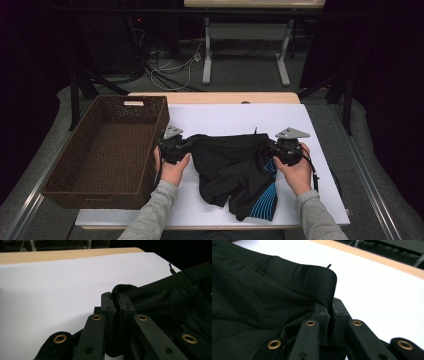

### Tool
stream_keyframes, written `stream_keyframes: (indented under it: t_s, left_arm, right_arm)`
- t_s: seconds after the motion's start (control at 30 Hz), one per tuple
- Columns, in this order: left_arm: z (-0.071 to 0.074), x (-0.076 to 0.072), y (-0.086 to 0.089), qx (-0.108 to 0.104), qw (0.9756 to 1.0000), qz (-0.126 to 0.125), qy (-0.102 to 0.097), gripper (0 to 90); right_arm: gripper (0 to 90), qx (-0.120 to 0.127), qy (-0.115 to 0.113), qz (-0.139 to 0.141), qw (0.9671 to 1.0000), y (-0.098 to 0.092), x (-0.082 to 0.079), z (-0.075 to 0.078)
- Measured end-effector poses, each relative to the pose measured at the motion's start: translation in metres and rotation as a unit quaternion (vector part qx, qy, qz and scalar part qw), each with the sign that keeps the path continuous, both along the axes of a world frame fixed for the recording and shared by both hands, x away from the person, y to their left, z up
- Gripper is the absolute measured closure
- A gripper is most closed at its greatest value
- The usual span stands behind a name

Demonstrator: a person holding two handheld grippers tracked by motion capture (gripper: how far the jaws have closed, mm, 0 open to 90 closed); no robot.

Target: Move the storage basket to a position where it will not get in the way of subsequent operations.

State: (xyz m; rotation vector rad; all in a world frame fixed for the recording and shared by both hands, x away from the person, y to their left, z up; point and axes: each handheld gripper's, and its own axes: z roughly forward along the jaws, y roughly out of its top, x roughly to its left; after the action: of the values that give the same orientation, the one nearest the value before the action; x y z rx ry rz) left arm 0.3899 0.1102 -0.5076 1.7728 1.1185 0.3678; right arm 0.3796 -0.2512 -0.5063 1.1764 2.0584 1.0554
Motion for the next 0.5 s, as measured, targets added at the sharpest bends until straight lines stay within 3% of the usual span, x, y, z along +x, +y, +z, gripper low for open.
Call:
stream_keyframes:
  t_s: [0.13, 0.5]
  left_arm:
    - [-0.008, 0.004, 0.004, 0.005, 0.9999, 0.011, 0.01, 84.8]
    - [-0.019, 0.012, 0.012, 0.02, 0.9988, 0.034, 0.029, 84.8]
  right_arm:
    - [82.3, -0.005, 0.009, -0.002, 0.9999, 0.002, 0.003, -0.006]
    - [76.7, 0.015, 0.037, 0.014, 0.9991, 0.006, 0.006, -0.019]
